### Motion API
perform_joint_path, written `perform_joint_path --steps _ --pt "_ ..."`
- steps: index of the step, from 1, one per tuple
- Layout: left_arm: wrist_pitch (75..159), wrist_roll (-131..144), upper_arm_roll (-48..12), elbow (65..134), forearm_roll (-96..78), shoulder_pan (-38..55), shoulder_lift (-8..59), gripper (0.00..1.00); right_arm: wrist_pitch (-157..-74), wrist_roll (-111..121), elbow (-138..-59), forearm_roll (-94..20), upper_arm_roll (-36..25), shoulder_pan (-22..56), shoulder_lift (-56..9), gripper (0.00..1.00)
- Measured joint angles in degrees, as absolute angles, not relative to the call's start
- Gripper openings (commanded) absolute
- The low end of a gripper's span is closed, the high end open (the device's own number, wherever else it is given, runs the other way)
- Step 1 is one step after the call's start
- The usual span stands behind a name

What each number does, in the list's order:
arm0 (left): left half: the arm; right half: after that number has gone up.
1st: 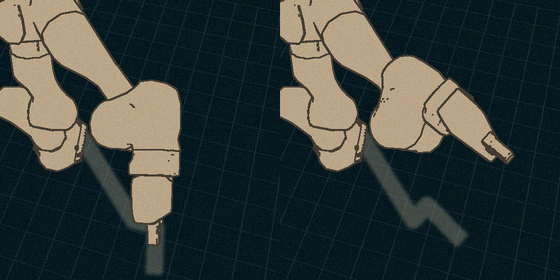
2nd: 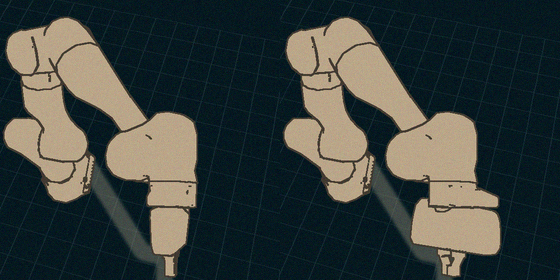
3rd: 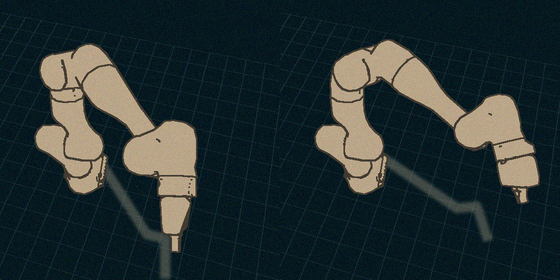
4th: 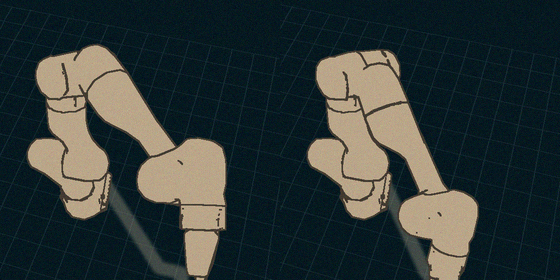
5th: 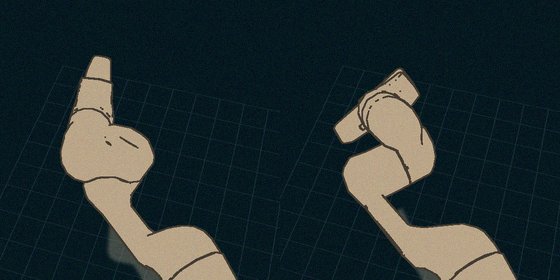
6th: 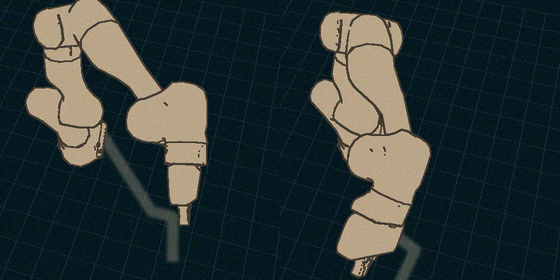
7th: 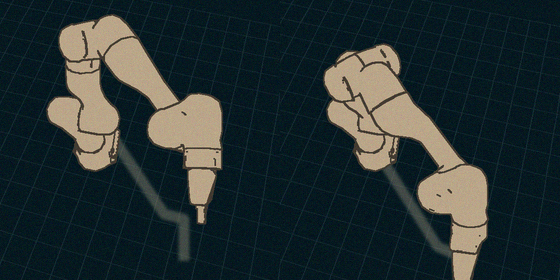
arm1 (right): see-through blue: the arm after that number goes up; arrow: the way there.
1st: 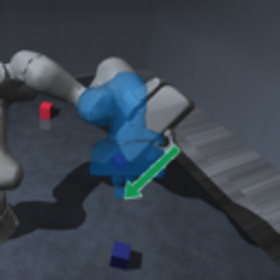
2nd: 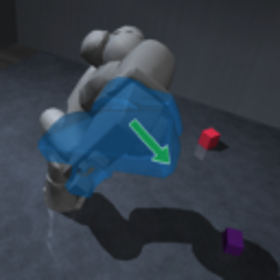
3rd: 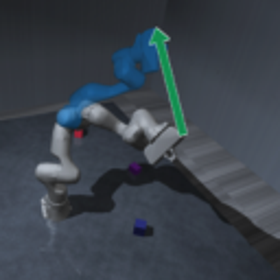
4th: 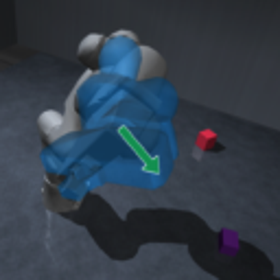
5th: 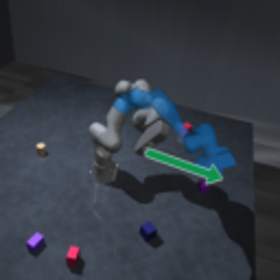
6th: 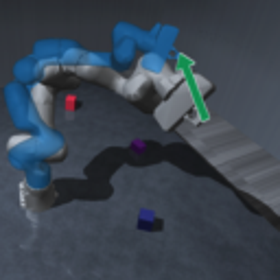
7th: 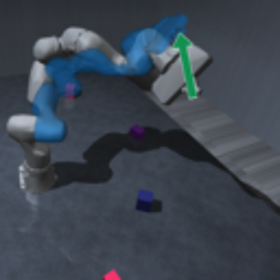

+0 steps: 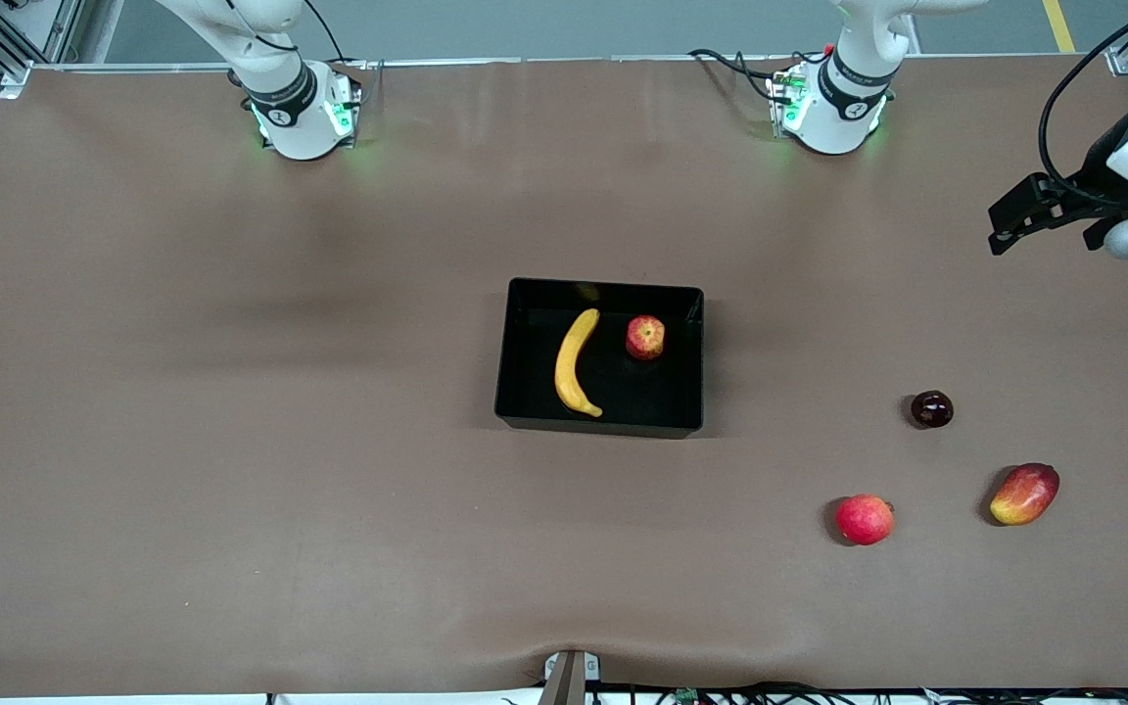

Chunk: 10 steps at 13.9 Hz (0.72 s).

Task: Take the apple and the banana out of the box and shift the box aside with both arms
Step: 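Reach the left gripper over the red apple inside the black tray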

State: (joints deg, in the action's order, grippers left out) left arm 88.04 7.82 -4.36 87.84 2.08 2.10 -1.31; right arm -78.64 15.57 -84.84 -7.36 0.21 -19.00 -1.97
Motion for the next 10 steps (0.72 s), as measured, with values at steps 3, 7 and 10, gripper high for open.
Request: perform_joint_path --steps 3,7,10 --pt "88.04 7.82 -4.36 87.81 2.08 2.1 -1.31 1.0 -78.64 15.63 -84.84 -7.55 0.31 -19.0 -1.97 1.0" --pt "88.03 7.83 -4.58 87.8 2.05 2.49 -0.42 1.0 -78.64 15.64 -84.84 -7.56 0.31 -19.0 -1.97 1.0" --pt "88.17 7.94 -5.23 87.9 -0.19 3.39 2.74 1.0 -78.64 15.67 -84.84 -7.56 0.32 -19.0 -1.97 1.0"
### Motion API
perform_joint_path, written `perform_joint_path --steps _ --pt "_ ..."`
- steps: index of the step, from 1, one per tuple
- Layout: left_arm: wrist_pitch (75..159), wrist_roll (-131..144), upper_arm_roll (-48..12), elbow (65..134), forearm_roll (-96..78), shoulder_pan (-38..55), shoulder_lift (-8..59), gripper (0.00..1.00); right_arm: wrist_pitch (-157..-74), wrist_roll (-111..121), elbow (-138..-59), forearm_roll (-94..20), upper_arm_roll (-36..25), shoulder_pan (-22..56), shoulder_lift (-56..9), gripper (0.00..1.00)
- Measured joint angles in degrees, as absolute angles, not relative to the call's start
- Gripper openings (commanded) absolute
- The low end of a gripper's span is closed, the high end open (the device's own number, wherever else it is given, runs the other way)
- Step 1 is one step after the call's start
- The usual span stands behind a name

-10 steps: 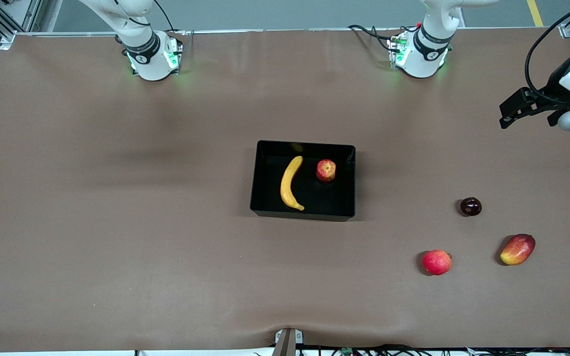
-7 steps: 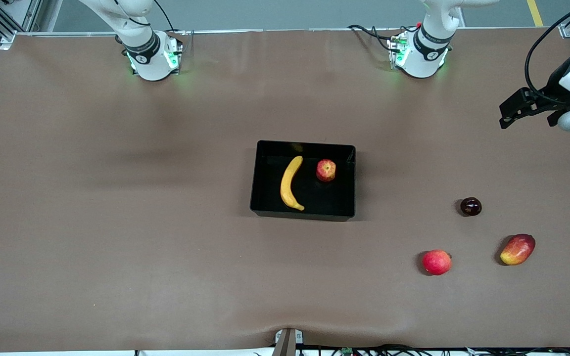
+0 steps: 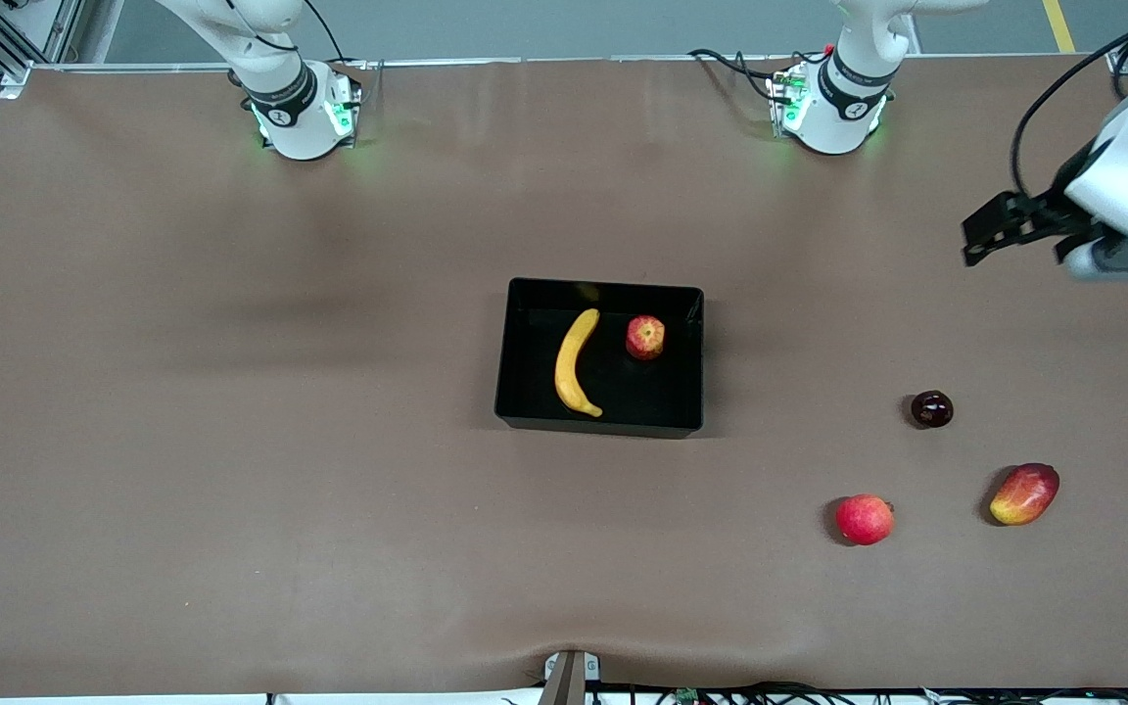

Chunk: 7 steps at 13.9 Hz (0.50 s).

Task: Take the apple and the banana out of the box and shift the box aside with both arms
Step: 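Reach the left gripper over the red apple inside the black tray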

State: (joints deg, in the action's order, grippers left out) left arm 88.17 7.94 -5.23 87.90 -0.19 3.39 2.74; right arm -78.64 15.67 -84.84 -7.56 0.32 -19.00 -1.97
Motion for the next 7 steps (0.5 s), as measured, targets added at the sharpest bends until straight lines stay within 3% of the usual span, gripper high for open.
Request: perform_joint_path --steps 3,7 --pt "92.21 9.67 -6.69 90.25 -0.69 5.32 5.86 1.0 -78.64 15.93 -84.82 -7.58 0.54 -18.99 -1.97 1.0" --pt "103.95 16.41 -9.91 100.22 -0.7 6.93 6.75 1.0 -78.64 16.23 -84.31 -6.58 1.32 -17.03 -1.87 1.0"
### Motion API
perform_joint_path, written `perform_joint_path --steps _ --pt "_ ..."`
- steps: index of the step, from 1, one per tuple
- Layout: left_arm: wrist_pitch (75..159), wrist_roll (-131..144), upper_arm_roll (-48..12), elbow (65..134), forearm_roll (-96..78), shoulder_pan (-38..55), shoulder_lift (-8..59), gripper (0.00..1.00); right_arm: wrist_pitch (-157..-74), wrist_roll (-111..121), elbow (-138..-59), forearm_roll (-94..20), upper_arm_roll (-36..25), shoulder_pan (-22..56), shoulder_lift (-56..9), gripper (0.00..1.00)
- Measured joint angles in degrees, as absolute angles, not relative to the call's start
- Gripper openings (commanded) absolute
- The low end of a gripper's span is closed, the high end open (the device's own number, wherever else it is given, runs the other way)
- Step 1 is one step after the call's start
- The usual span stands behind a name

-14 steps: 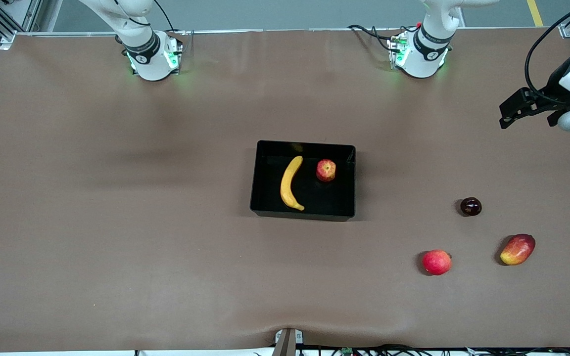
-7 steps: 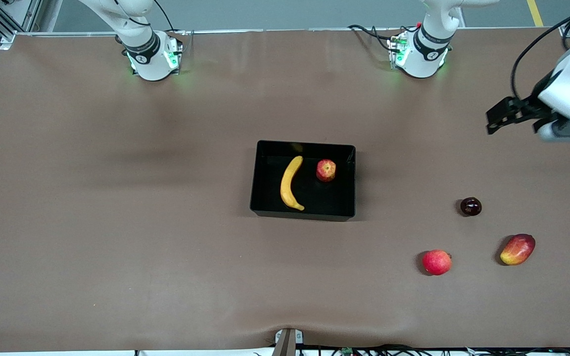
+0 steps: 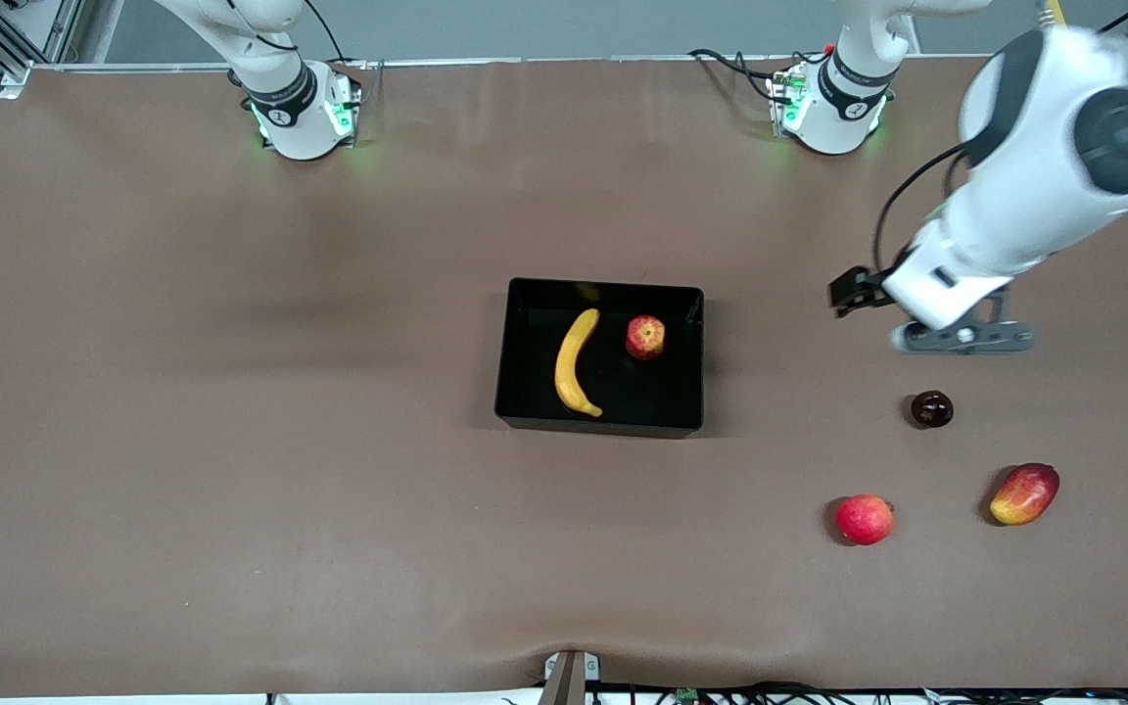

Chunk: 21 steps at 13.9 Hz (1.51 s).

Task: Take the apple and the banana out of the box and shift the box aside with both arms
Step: 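Reach the left gripper over the red apple inside the black tray, then close the left gripper on the red apple and lift it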

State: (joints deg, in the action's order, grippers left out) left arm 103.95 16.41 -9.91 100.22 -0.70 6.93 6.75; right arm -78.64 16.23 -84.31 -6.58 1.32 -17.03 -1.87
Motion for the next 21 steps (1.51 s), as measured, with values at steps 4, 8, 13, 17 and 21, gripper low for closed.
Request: perform_joint_path --steps 4,8,13,17,21 --pt "114.67 24.43 -13.64 107.77 -0.7 7.04 7.55 1.0 -78.67 16.14 -83.73 -1.55 1.63 -12.47 -1.71 1.0" --pt "119.89 36.98 -19.16 108.53 -0.71 7.71 10.32 1.0 -78.7 16.13 -83.53 -0.43 1.69 -9.79 -1.34 1.0" --pt "128.49 44.47 -21.3 108.6 -0.67 13.1 16.68 1.0 -78.54 6.38 -83.49 -0.35 1.8 -6.29 -0.29 1.0" --pt "130.69 47.15 -21.31 107.93 4.97 17.3 22.16 1.0 -78.23 -4.87 -83.51 -0.33 1.85 -4.31 -0.24 1.0" --pt "130.73 48.8 -21.32 107.44 9.5 19.53 25.76 1.0 -78.17 -5.87 -83.57 -0.33 1.37 -4.33 -0.24 1.0"
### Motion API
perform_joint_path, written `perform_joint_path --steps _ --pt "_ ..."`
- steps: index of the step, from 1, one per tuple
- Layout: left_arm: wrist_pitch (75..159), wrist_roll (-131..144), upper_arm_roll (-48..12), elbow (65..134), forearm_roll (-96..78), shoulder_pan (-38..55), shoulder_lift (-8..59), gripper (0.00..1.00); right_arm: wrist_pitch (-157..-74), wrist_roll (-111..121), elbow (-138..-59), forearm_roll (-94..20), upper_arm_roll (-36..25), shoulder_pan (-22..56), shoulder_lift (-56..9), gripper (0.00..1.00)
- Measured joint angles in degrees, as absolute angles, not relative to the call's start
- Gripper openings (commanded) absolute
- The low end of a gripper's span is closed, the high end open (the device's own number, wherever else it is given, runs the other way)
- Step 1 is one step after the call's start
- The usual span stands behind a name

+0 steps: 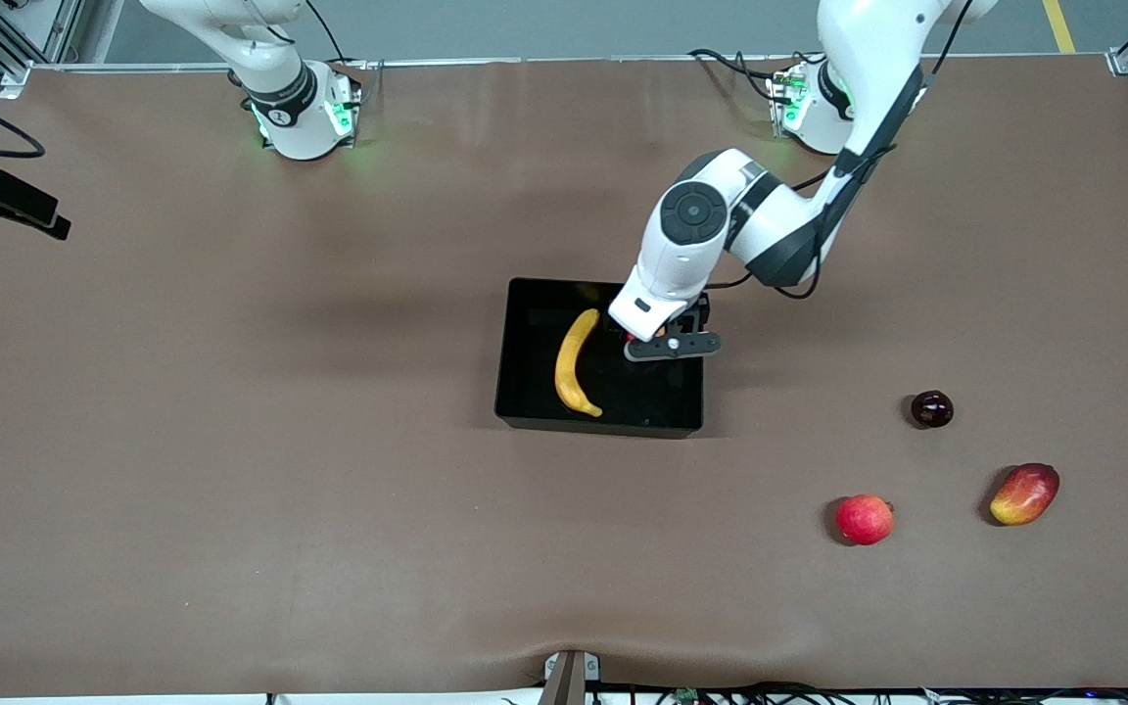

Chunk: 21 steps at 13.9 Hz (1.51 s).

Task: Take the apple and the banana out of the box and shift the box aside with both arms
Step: 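Close the left gripper on the red apple and lift it, then carry the red apple out of the tray toward the pomegranate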

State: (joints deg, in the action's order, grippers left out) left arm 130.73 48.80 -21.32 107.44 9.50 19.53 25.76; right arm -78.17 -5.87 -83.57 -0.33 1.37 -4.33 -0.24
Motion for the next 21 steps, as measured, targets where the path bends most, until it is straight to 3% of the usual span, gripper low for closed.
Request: perform_joint_path --steps 10,11,14,16,17,21 --pt "132.46 50.5 -21.19 106.47 14.42 20.73 32.38 1.0 -78.18 -6.07 -83.57 -0.33 1.38 -4.33 -0.24 1.0" --pt "132.59 50.57 -21.18 106.46 14.8 20.74 32.92 0.94 -78.18 -6.07 -83.57 -0.33 1.38 -4.33 -0.24 1.0" --pt "133.0 50.59 -21.18 106.36 15.19 20.95 34.29 0.45 -78.18 -6.08 -83.57 -0.33 1.38 -4.33 -0.24 1.0" --pt "133.06 50.62 -21.18 106.19 15.31 21.18 34.54 0.07 -78.18 -6.09 -83.57 -0.33 1.37 -4.33 -0.24 1.0" --pt "133.06 50.62 -21.19 105.92 15.35 21.21 34.53 0.0 -78.18 -6.1 -83.57 -0.33 1.36 -4.33 -0.24 1.0" --pt "128.93 50.66 -21.2 100.89 15.4 21.19 34.23 0.0 -78.17 -6.11 -83.61 -0.33 1.34 -4.33 -0.29 1.0"
